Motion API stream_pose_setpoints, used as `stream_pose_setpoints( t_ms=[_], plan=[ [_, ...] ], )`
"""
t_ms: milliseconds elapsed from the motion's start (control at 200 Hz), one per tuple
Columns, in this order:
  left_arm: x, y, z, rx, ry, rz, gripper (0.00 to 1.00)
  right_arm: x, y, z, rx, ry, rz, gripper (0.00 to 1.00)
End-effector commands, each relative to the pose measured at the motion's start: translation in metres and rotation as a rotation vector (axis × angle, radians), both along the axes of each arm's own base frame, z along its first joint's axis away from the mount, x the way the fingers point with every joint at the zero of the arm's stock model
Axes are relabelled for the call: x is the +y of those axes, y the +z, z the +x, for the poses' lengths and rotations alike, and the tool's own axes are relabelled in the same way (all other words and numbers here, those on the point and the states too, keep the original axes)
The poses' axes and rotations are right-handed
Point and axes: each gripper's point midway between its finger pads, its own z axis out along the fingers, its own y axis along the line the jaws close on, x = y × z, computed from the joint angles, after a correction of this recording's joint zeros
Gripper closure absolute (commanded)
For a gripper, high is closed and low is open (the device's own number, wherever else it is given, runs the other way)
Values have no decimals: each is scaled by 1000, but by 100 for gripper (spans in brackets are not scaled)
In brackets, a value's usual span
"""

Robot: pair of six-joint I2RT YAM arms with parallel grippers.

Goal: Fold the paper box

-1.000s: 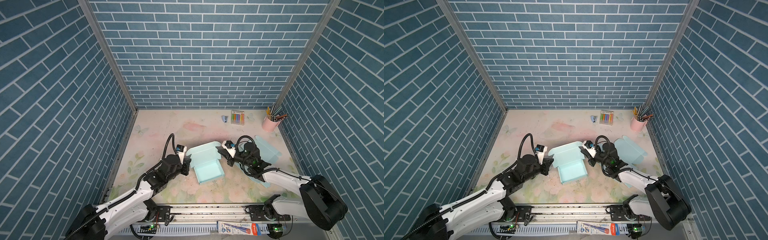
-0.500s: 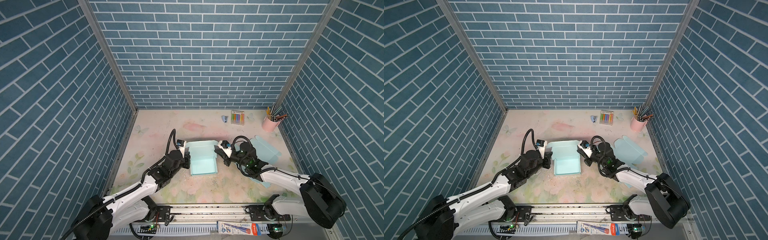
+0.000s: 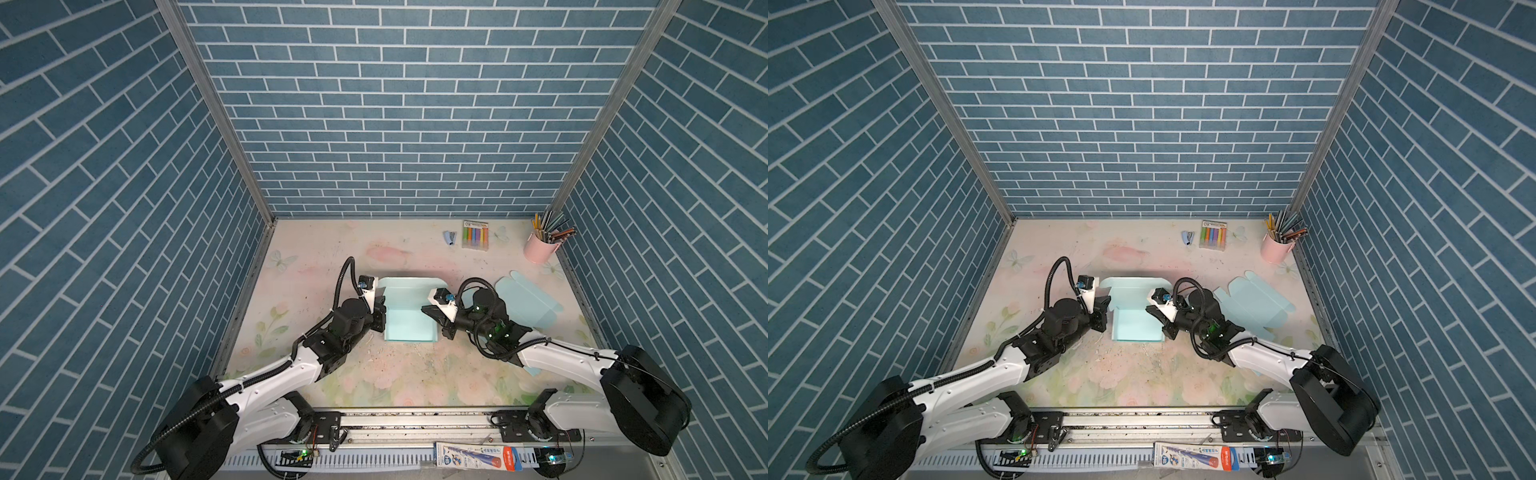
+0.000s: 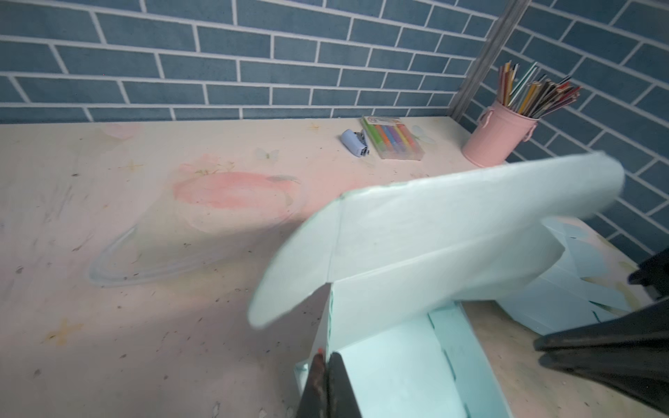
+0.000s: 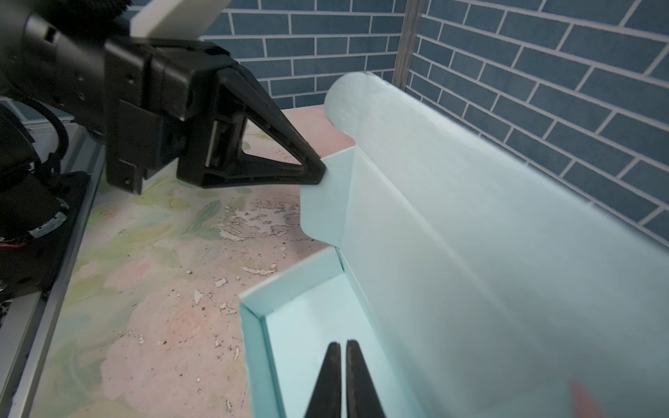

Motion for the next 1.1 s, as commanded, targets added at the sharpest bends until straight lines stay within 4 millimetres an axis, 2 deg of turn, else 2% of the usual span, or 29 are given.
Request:
stream_pose_setpoints(
  t_ms=[0,380,870,975,1055,1095],
  plan=[
    [-11,15,1,-49,-38,-39,99,4,6,-9,16,33,28,92],
    [-22,14,-2,-68,-52,-14,98,3,4,-13,17,32,33,92],
    [-22,8,-4,-83,-62,-23,98,-1,13,-13,1,-2,48,92],
    [-24,2,-3,-71,-71,9,98,-17,19,3,0,-105,46,76],
    [-28,0,-5,-64,-100,28,98,-38,27,22,17,-166,83,53],
    [-30,0,-6,-61,-113,37,98,-46,30,30,24,-189,94,46]
  ],
)
